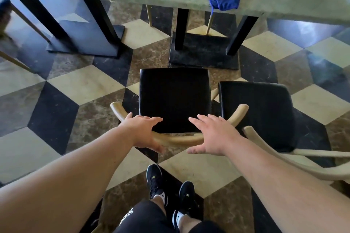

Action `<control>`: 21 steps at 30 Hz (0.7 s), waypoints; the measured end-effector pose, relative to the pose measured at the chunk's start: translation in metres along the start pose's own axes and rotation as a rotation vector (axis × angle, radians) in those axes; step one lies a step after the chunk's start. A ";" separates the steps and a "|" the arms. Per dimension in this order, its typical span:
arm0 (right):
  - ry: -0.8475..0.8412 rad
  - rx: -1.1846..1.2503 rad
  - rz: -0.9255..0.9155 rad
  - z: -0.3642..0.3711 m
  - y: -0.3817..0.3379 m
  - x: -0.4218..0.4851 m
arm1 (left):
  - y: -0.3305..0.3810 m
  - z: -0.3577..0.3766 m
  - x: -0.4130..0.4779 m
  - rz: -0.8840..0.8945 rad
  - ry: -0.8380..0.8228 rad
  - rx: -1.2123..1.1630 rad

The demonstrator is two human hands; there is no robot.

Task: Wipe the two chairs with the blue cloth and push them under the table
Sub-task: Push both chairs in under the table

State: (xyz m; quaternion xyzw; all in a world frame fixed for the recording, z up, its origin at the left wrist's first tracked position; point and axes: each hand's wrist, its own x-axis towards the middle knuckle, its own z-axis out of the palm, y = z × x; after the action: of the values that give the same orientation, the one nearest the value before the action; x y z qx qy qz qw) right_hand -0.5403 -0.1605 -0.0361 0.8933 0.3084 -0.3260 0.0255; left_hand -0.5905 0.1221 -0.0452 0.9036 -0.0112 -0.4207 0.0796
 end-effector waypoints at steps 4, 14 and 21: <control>-0.044 -0.048 -0.023 0.009 0.001 0.008 | 0.005 0.007 0.010 0.040 -0.006 0.206; -0.065 -0.106 -0.035 0.009 0.002 0.026 | -0.001 0.007 0.030 0.114 0.064 0.316; -0.005 -0.094 -0.019 -0.005 0.000 0.047 | -0.018 -0.016 0.047 0.098 0.076 0.347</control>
State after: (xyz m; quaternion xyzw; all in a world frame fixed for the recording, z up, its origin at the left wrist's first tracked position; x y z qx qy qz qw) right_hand -0.5096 -0.1338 -0.0606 0.8873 0.3319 -0.3136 0.0651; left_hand -0.5488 0.1377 -0.0728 0.9174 -0.1247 -0.3735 -0.0568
